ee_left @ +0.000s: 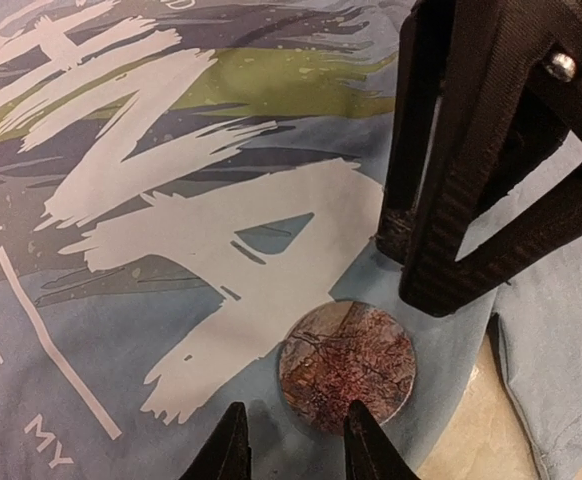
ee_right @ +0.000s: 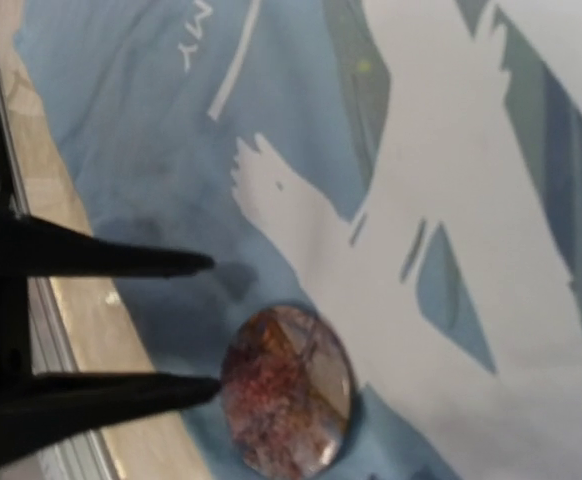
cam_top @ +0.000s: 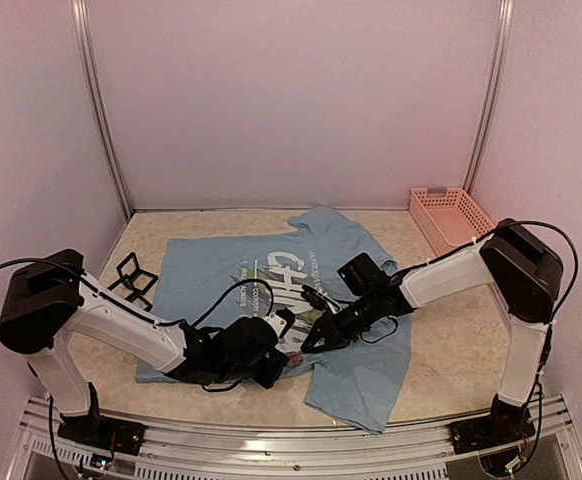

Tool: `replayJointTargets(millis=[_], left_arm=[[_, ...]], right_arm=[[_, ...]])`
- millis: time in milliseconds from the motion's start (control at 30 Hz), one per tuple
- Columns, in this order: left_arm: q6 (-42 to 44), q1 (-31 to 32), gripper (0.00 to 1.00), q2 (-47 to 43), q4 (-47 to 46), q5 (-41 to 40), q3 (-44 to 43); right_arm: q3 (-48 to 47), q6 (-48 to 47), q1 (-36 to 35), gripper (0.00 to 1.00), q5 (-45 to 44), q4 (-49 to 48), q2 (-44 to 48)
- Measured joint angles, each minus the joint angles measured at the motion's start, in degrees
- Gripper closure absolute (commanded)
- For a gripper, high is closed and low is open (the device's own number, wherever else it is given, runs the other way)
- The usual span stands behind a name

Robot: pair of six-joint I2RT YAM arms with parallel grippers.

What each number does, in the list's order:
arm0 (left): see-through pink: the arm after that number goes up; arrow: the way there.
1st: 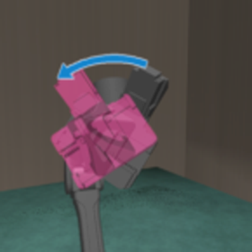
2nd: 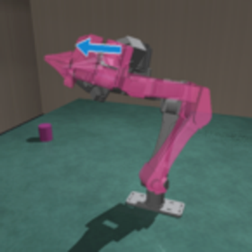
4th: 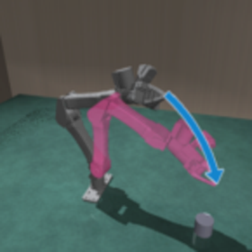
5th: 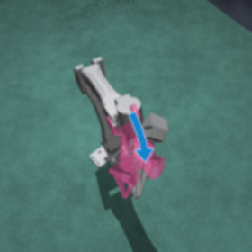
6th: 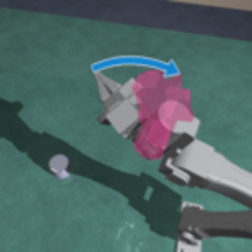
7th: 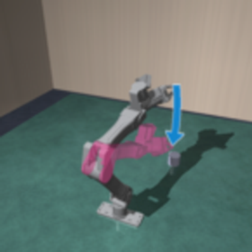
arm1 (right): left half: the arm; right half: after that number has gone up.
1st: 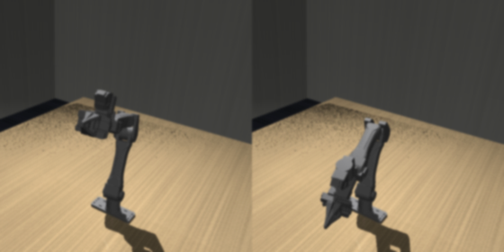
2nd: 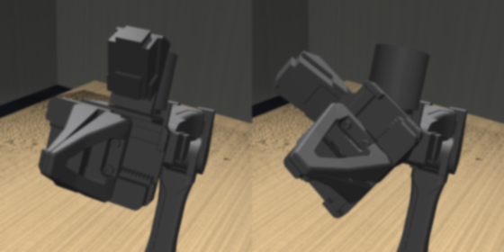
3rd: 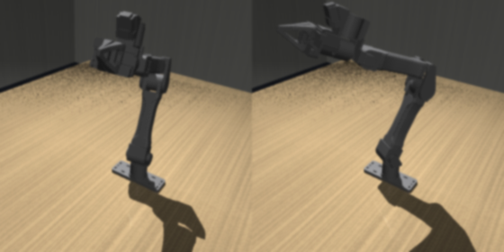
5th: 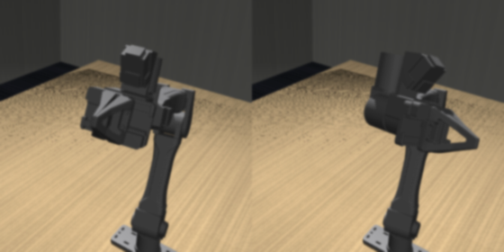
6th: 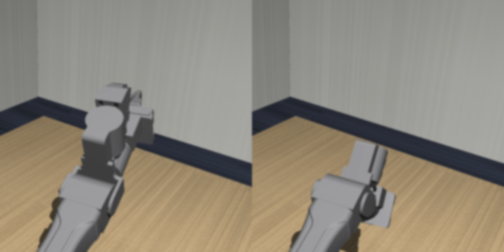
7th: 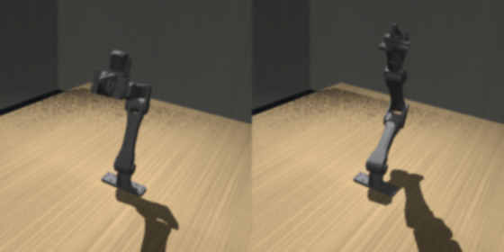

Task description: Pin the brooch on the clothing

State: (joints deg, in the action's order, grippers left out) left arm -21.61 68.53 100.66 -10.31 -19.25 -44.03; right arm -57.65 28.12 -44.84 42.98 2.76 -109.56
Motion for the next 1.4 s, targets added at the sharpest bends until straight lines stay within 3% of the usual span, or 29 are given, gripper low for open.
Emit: replayJointTargets(millis=[300,567,933,1233,1400], left_arm=[[1.7,-0.9,0.7,1.9,-2.0,1.7,0.1],[1.7,-1.0,0.71,2.7,-4.0,3.0,0.1],[1.7,-1.4,0.72,2.5,-5.9,3.8,0.9],[1.4,-1.9,0.74,2.7,-7.3,3.8,1.2],[1.3,-1.9,0.67,1.9,-7.2,3.5,1.8]], right_arm=[[-1.4,1.8,-0.5,0.73,3.4,-2.8,-4.8],[-1.4,2.8,-0.5,1.0,5.5,-5.2,-6.2],[-1.0,4.0,-0.5,0.96,6.9,-7.5,-6.3],[-1.0,4.8,-0.5,1.0,7.3,-8.7,-6.9],[-1.5,3.5,-0.5,1.0,7.6,-8.2,-6.7]])
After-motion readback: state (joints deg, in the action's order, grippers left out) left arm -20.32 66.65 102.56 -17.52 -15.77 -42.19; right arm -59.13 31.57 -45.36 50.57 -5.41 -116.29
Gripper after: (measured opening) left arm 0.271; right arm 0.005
